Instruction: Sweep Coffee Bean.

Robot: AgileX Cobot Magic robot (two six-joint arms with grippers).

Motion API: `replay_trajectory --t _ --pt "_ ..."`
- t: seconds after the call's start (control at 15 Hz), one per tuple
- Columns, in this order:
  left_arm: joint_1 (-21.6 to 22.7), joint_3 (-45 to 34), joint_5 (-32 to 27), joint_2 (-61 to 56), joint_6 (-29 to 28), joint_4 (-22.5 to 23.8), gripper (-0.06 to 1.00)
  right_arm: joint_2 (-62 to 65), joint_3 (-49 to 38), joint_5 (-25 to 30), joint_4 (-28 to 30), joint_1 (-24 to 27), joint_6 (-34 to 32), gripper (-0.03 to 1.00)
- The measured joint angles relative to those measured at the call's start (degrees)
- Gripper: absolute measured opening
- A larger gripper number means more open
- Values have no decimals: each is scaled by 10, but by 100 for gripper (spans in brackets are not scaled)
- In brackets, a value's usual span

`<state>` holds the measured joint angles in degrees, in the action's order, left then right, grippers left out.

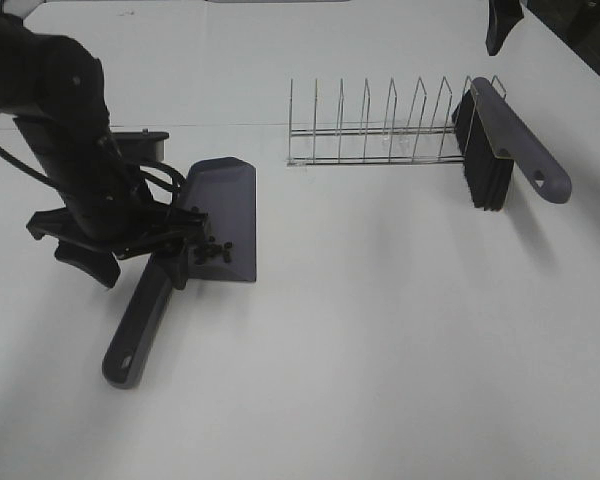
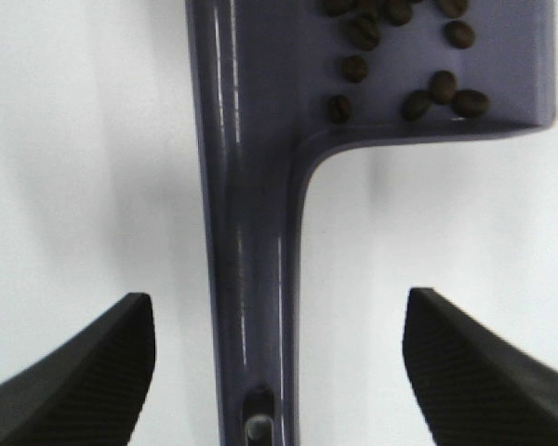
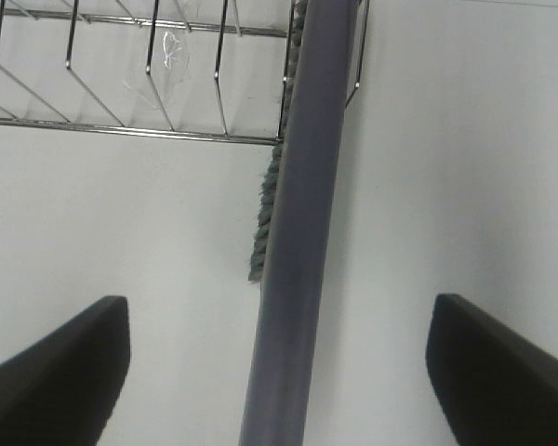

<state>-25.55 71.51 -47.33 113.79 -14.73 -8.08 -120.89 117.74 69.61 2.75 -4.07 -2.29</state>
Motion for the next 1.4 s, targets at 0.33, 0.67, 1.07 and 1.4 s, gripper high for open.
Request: replay_trajectory --t 0.33,0.67,1.07,1.4 --pt "0 0 -112 -219 -2 63 67 144 -191 1 -10 0 1 73" --pt "0 -3 -218 -379 -5 94 68 333 -414 -18 -37 0 1 73" --pt "0 -229 -226 -634 -5 100 68 598 -677 -34 -41 0 7 73" --pt "0 -407 -186 -885 31 93 68 876 -858 -70 -41 0 31 73"
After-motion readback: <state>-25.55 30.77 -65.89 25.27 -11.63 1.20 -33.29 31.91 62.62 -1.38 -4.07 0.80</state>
